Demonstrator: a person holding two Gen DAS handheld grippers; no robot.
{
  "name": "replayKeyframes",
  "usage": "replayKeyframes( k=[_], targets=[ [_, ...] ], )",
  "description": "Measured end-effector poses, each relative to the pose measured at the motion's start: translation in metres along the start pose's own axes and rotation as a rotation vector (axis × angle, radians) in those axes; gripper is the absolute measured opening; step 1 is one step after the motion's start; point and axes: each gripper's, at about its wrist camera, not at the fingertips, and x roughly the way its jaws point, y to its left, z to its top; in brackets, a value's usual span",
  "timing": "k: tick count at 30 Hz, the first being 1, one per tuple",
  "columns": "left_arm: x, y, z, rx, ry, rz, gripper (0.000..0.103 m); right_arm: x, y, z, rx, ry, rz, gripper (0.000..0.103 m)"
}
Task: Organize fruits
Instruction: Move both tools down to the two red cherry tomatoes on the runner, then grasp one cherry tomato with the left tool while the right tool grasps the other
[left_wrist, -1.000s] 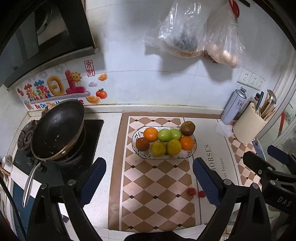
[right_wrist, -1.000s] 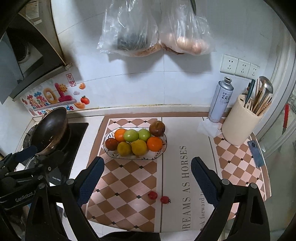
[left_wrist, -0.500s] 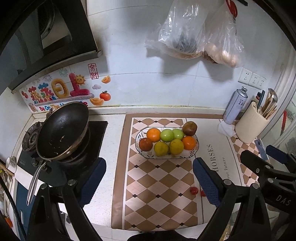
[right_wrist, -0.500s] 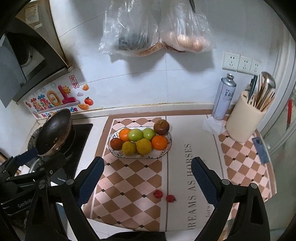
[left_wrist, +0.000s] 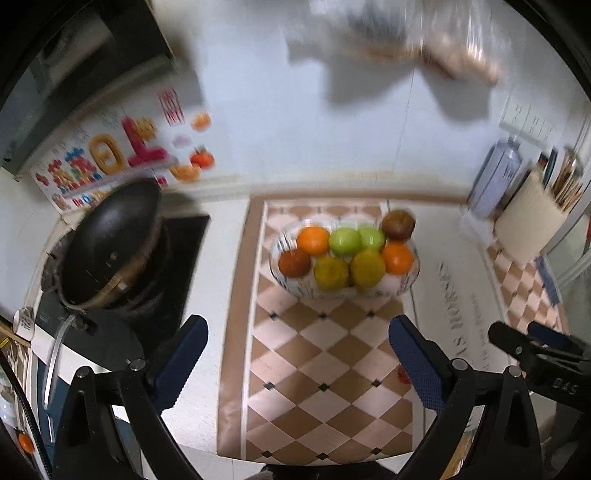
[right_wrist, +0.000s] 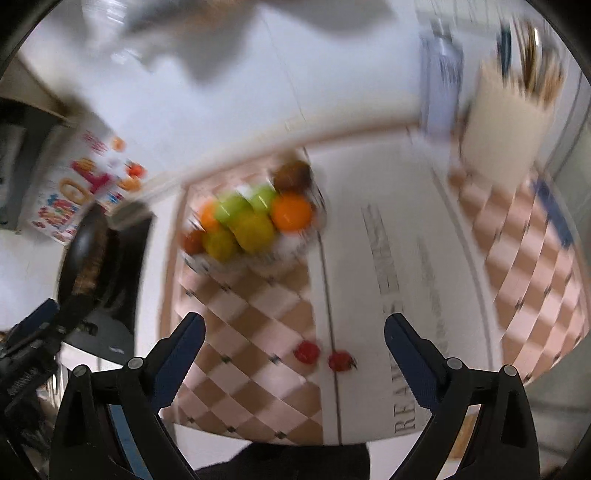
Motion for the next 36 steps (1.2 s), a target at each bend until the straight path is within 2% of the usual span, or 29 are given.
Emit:
replayKeyframes(
  k=[2,4,5,7,9,10,13,14,16,20,26,28,33,34,36],
  targets=[
    [0.030,-0.008,-0.006,0.014,0.075,-0.003,0.100,0.035,-0.020,-0.008,0.042,0.067,-0.006,0.098],
    [0.062,-0.018,-0.014,0.032,0.158,-0.007,0.100,0.068,-0.039,-0.020,0.077,0.126,0.006,0.084],
    [0.076,-0.023,-0.018,0.039,0.198,-0.012,0.100,0.083,-0.046,-0.025,0.089,0.158,0.003,0.082],
    [0.102,-0.031,-0.026,0.049,0.273,-0.017,0.100,0.110,-0.058,-0.037,0.108,0.206,0.021,0.070],
    [0.120,-0.039,-0.033,0.055,0.325,-0.028,0.100,0.128,-0.063,-0.045,0.109,0.233,0.019,0.065],
    [0.133,-0.045,-0.037,0.062,0.358,-0.029,0.100,0.134,-0.064,-0.048,0.106,0.239,0.021,0.056],
    [0.156,-0.059,-0.045,0.088,0.427,-0.028,0.100,0.151,-0.065,-0.057,0.083,0.246,0.024,0.045],
    [0.162,-0.062,-0.046,0.089,0.444,-0.031,0.100,0.155,-0.064,-0.059,0.073,0.244,0.034,0.044],
    [0.171,-0.071,-0.050,0.094,0.477,-0.049,0.100,0.154,-0.061,-0.060,0.042,0.222,0.038,0.033],
    [0.179,-0.084,-0.056,0.098,0.508,-0.083,0.100,0.145,-0.059,-0.059,0.018,0.190,0.028,0.033],
    [0.185,-0.119,-0.057,0.147,0.527,-0.169,0.100,0.123,-0.078,-0.056,0.057,0.153,0.002,0.033],
    [0.186,-0.135,-0.058,0.185,0.527,-0.199,0.096,0.119,-0.089,-0.055,0.075,0.150,-0.008,0.033],
    [0.193,-0.171,-0.069,0.291,0.561,-0.247,0.062,0.113,-0.107,-0.054,0.115,0.144,-0.031,0.033],
    [0.195,-0.175,-0.071,0.298,0.572,-0.252,0.060,0.112,-0.109,-0.054,0.120,0.142,-0.033,0.033],
    [0.199,-0.182,-0.075,0.308,0.586,-0.261,0.049,0.109,-0.113,-0.054,0.131,0.139,-0.038,0.033]
  ],
)
